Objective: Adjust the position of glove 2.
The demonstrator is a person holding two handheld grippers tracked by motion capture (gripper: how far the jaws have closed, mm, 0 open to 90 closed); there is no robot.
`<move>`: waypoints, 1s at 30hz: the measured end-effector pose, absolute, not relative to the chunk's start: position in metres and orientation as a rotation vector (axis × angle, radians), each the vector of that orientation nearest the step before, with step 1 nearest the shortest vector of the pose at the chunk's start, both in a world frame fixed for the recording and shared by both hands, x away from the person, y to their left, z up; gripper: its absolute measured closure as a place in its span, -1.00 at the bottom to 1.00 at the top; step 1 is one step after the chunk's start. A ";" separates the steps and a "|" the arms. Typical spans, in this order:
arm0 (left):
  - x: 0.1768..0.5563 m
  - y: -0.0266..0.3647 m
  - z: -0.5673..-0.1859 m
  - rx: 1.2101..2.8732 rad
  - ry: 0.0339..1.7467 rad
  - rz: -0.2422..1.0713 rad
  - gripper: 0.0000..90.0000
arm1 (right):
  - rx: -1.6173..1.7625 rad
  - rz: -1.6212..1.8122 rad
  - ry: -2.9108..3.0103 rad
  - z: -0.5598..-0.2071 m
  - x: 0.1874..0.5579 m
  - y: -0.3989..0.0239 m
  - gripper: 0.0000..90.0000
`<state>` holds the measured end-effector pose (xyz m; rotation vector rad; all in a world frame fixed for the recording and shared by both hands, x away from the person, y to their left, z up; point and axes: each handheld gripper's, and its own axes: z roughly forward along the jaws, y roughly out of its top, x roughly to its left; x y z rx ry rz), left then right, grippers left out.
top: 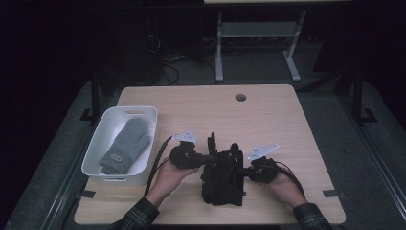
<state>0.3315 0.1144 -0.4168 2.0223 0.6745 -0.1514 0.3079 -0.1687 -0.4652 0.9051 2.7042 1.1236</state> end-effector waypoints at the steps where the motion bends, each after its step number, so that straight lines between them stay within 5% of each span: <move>1: 0.332 0.114 -0.417 2.022 0.674 -0.154 0.95 | 0.898 1.124 2.710 -0.465 0.309 -0.165 1.00; 15: 0.339 0.098 -0.421 2.032 0.661 -0.171 0.95 | 0.839 1.147 2.717 -0.462 0.316 -0.146 1.00; 24: 0.341 0.091 -0.424 2.030 0.673 -0.171 0.95 | 1.036 1.119 2.520 -0.457 0.326 -0.213 0.47; 30: 0.343 0.077 -0.427 2.034 0.676 -0.184 0.95 | 0.954 1.123 2.621 -0.463 0.324 -0.204 0.67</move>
